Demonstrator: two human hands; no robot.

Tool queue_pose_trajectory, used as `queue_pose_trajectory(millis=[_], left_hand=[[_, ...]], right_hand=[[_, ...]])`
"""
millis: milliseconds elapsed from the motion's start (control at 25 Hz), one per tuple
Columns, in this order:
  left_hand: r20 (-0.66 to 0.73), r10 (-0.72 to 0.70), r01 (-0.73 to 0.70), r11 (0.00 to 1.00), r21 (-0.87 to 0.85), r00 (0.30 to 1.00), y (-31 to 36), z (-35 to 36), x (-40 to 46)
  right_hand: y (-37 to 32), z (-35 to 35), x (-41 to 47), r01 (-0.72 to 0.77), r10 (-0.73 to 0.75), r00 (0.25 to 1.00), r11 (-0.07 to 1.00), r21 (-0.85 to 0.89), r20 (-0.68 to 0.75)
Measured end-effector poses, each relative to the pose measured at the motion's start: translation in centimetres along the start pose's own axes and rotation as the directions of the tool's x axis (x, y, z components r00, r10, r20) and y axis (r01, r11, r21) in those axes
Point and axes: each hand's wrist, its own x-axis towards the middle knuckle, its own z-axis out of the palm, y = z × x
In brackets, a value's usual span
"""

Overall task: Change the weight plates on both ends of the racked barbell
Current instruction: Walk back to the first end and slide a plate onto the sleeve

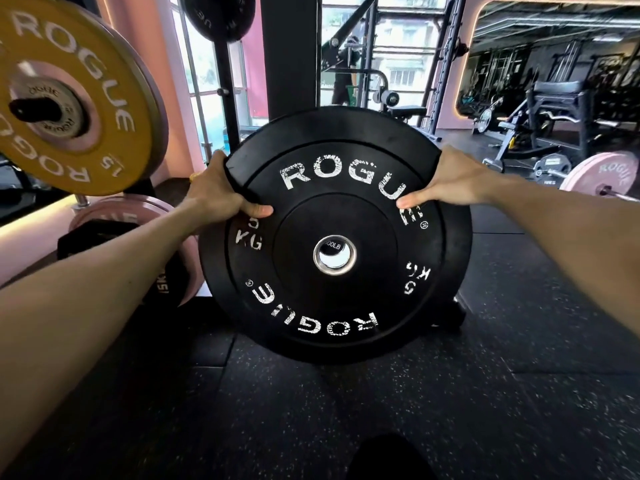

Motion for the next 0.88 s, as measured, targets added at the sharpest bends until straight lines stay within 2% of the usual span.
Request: queue_pose_trajectory(millis=[240, 360, 520, 680, 880], left_hand=[[-0.052, -0.004, 0.004, 1.0, 0.004, 0.999, 0.1, -0.2, 1.0], [-0.043, 0.014, -0.015, 1.0, -0.009, 0.999, -0.2, 0.0, 1.6], [-0.096, 0.072, -0.077, 0.996, -0.039, 0.993, -0.4, 0.4, 1.8], [-0.127, 0.133, -0.141, 0.988, -0.061, 0.983, -0.1, 0.6, 1.1], [-0.163, 0.155, -0.164, 0.985, -0.05, 0.975, -0.4, 1.3, 1.7]], right_hand=[[1.2, 0.8, 3.0, -0.013, 0.014, 0.999, 1.0, 0.027, -0.032], [0.9, 0.9, 2.1, -0.007, 0.009, 0.998, 0.999, 0.039, -0.058], [-0.2, 1.1, 0.1, 0.046, -0.036, 0.992, 0.996, 0.081, -0.12], [-0.3, 1.2, -2.0, 0.061, -0.034, 0.988, 0.983, 0.174, -0.153], [-0.8, 1.6, -1.7, 0.035, 0.005, 0.982, 0.978, 0.206, -0.19]])
